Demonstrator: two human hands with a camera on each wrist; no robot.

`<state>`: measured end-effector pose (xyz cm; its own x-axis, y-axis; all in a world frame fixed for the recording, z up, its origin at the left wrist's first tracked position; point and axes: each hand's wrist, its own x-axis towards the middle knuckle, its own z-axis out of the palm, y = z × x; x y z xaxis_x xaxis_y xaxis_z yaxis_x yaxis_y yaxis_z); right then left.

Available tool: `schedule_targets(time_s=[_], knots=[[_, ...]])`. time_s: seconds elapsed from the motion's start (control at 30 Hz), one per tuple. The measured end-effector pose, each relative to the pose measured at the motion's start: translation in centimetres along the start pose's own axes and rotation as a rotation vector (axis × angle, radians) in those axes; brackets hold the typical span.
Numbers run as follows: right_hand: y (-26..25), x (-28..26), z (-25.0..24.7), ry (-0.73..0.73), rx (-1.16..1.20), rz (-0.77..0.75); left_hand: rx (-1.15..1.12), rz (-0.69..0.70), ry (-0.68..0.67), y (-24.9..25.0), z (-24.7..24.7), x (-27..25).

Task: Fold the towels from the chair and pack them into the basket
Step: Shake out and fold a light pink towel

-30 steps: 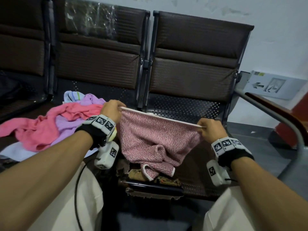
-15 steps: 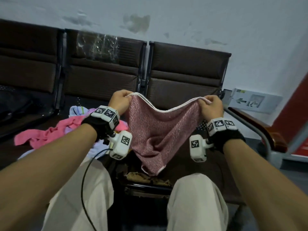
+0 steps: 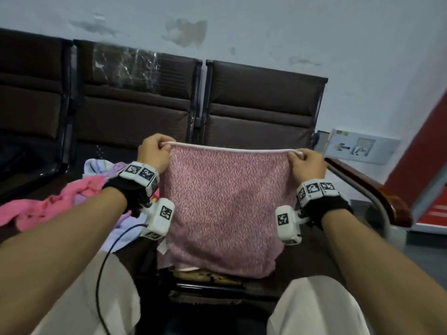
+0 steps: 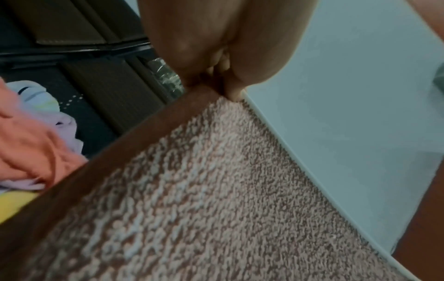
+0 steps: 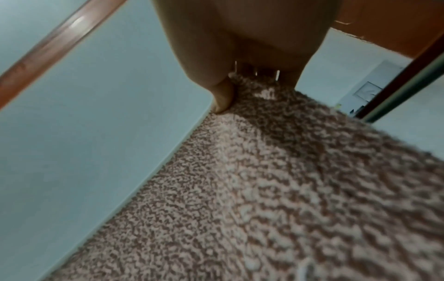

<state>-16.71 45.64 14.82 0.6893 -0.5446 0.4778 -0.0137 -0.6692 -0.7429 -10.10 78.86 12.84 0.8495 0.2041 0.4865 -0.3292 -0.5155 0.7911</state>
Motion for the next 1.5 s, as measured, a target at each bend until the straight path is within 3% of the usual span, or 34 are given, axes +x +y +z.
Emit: schedule_targets(time_s=[0.2,0.47,0.67,0.8,0.9,1.0,1.27,1.33,1.43,1.5], knots=[[4.7,0.4,4.1,-0.052,-0.020,0.138,-0.063,-0.054,-0.123,-5.0,4.1,0.8],[10.4,-0.3,9.2,-0.206,0.147,0.360,-0.136,-0.081,-0.287,-8.1,9.5,-0.8],[13.9,0.7,10.4,-0.227,0.232,0.459,-0.214,-0.299,-0.167,-9.9,10.1,0.8],[14.0,0.0,10.9,-0.239,0.260,0.487,-0.188,-0.389,-0.211,-10.7,10.2,0.8],[12.8,-0.5,10.7,-0.280,0.449,0.624,-0.268,-0.484,-0.156,-10.5,9.8,0.7],[11.1,-1.2,10.0,-0.401,0.652,0.733,-0.455,-0.573,-0.197,-9.6,9.2,0.0],[6.3,-3.8,8.2,-0.927,0.981,0.416,-0.603,-0.491,-0.417,-5.4,8.4,-3.0],[6.1,-4.9,8.6,-0.900,0.723,0.253,-0.582,-0.506,-0.455,-4.9,8.4,-3.4],[5.5,-6.1,9.0,-0.750,0.100,-0.182,-0.578,-0.507,-0.535,-4.7,8.2,-3.8],[4.5,-6.5,8.9,-0.718,-0.030,-0.380,-0.570,-0.455,-0.593,-4.5,8.1,-4.2]])
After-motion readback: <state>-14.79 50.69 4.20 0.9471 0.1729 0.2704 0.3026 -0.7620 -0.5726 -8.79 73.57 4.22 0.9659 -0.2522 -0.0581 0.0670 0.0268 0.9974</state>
